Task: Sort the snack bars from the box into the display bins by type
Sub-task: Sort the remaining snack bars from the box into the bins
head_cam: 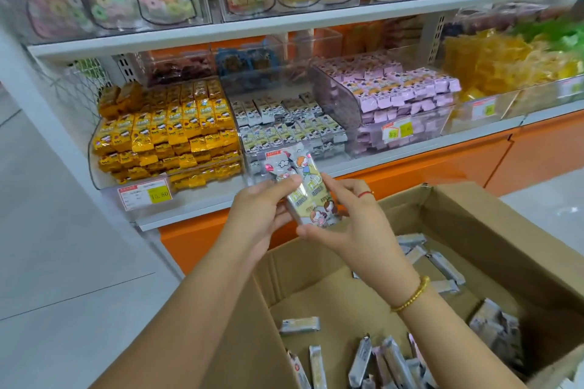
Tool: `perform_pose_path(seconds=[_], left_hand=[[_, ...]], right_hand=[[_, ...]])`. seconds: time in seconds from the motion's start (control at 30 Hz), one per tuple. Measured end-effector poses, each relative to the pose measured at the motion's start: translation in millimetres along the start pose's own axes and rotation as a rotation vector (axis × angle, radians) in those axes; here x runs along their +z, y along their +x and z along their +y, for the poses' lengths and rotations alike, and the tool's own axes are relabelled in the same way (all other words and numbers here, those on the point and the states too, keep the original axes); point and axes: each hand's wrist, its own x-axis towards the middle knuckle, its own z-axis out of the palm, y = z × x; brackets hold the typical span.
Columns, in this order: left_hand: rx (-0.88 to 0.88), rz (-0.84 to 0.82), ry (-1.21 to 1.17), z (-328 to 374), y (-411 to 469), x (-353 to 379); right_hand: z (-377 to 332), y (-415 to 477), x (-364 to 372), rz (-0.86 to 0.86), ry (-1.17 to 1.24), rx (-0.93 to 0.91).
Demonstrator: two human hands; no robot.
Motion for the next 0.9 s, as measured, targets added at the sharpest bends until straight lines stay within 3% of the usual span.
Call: perform_pose_path(seconds=[0.07, 0.17, 0.27, 0.33, 0.47, 0.6, 0.73, 0.9], left_hand=[[0.056, -0.005, -0.012, 4, 8, 4], [0.134, -0.035, 0.010, 10, 25, 2], [0.312, 0.079, 0.385, 14, 52, -6], [0.362, 0.126, 0.530, 13, 73, -8], [0.358, 0.164, 0.600, 3, 94, -11], [0.444, 0.201, 0.609, -5, 101, -6], [0.487, 0.164, 0.608, -8, 101, -3], [0.466, 0.111, 0.856, -30, 92, -24]], right_hand=[[-2, 11, 9, 0.083, -0.139, -0.070], [-4, 43, 10, 0.180, -0.080, -0.120], [3, 103, 7, 0.207, -0.023, 0.008], [3, 152, 12, 0.127, -0.082, 0.070], [5, 207, 34, 0.000, -0.252, 0.061], [12, 206, 41, 0.058, -0.288, 0.016], [16, 182, 29, 0.076, -0.119, -0.069], [37, 126, -10, 0.050, -0.016, -0.127]])
